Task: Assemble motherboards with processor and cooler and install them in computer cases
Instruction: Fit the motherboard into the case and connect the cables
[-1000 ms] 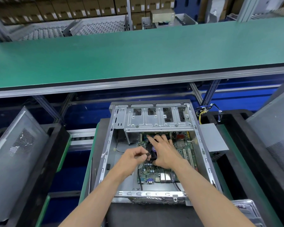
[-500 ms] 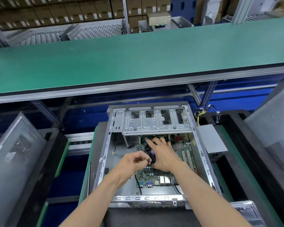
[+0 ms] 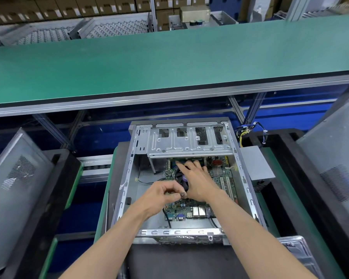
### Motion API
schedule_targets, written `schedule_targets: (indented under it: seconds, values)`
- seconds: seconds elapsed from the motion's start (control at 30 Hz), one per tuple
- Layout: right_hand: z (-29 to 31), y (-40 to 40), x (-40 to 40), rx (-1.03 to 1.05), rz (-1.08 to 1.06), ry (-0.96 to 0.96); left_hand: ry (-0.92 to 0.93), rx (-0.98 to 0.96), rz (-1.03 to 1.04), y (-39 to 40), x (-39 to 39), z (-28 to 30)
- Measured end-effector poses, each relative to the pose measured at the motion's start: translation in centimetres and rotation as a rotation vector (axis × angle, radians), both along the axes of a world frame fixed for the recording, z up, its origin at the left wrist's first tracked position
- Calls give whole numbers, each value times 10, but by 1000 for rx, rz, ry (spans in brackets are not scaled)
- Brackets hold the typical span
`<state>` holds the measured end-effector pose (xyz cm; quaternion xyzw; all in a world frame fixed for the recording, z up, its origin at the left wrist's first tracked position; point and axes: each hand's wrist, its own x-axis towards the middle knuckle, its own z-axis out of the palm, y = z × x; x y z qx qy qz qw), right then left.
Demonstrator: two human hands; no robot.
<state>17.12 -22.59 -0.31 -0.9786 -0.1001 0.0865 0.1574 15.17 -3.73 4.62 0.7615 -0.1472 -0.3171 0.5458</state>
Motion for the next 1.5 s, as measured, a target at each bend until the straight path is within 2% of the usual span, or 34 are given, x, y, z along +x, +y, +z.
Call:
schedule_targets:
  seconds: [0.17,0.3,0.37,0.47,0.57,0.77,1.03,1.5]
  values:
    - [1,0,0,6,-4,-6,12,20,-9,0,1,-3]
    - [1,0,-1,13,-8,9,-46,111,33,0,1,-8]
    - [2,0,-1,9,-9,14,-86,210,75,0,3,-10]
    - [2,1,-1,4,-9,27,-269,458,87,1,6,-14]
    - [1,1,0,-7,-5,27,-404,614,-8,0,9,-20]
    - [0,0,1,-17,0,27,-435,810,-309,-5,12,-25]
    - [3,0,0,-18,0,39,-547,847,-438,-14,15,-25]
    - [6,0,-2,-2,1,52,-509,858,-515,-15,22,-34]
